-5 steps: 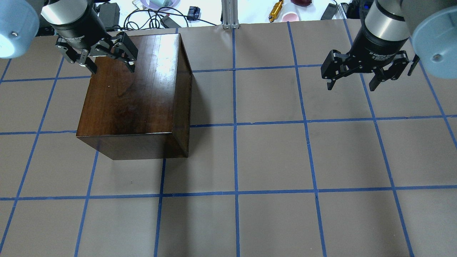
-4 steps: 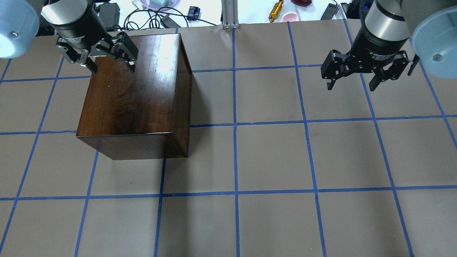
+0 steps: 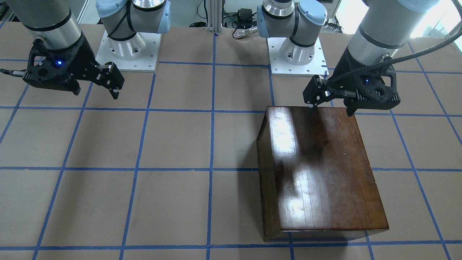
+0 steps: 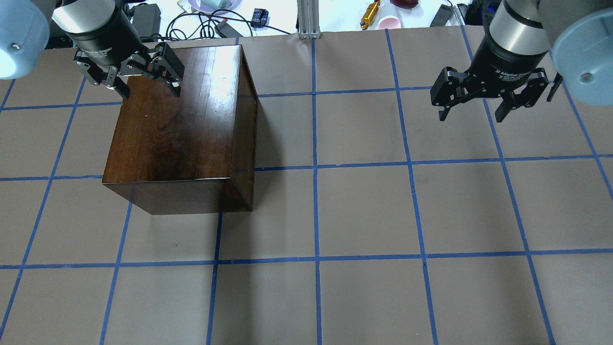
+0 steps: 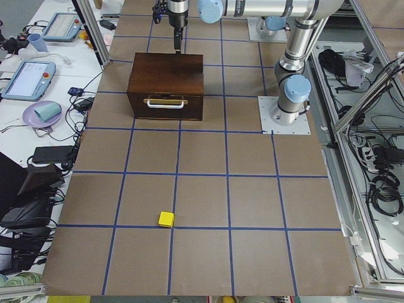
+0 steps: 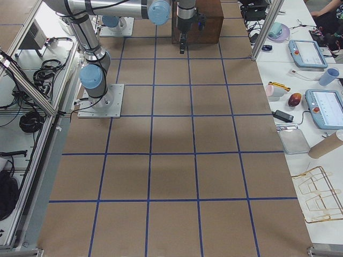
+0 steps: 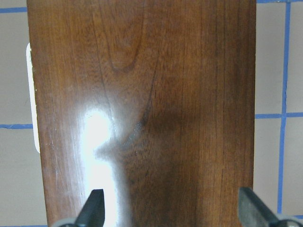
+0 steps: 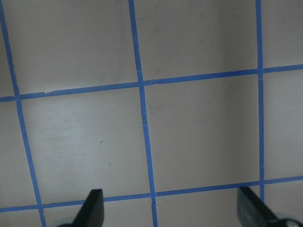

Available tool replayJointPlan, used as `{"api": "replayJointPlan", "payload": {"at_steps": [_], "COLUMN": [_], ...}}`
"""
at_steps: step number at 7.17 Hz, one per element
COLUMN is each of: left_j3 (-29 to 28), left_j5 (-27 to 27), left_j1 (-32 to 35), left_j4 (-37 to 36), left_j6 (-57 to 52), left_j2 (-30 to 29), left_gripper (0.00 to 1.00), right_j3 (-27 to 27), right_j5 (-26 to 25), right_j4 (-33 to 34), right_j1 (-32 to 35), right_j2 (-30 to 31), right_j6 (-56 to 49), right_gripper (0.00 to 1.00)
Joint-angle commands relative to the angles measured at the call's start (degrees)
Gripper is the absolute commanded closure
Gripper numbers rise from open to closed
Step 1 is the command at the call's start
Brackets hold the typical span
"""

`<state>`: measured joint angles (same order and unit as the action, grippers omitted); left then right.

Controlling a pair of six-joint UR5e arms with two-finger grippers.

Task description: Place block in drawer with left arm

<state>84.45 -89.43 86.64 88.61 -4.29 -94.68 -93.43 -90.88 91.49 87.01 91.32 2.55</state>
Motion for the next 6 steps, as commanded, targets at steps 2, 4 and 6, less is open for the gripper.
{"api": "replayJointPlan", "payload": {"at_steps": [2,4,6], "left_j3": [0.28,0.19,0.19], "left_j5": [-0.30,-0.30,-0.91], "left_j1": [-0.07,-0.07,-0.07], "left_j4": [0.33,0.34,0.16], "left_j6": [0.25,0.16,0.68], "left_j2": [0.64,0.73,0.73], "left_gripper": [0.00,0.00,0.00], "right_j3": [0.00,0.00,0.00], "right_j5": [0.00,0.00,0.00], "right_j4": [0.00,0.00,0.00], "right_j1": [0.00,0.00,0.00], "right_j2": [0.00,0.00,0.00], "right_j6": [0.00,0.00,0.00], "right_gripper": [0.00,0.00,0.00]}}
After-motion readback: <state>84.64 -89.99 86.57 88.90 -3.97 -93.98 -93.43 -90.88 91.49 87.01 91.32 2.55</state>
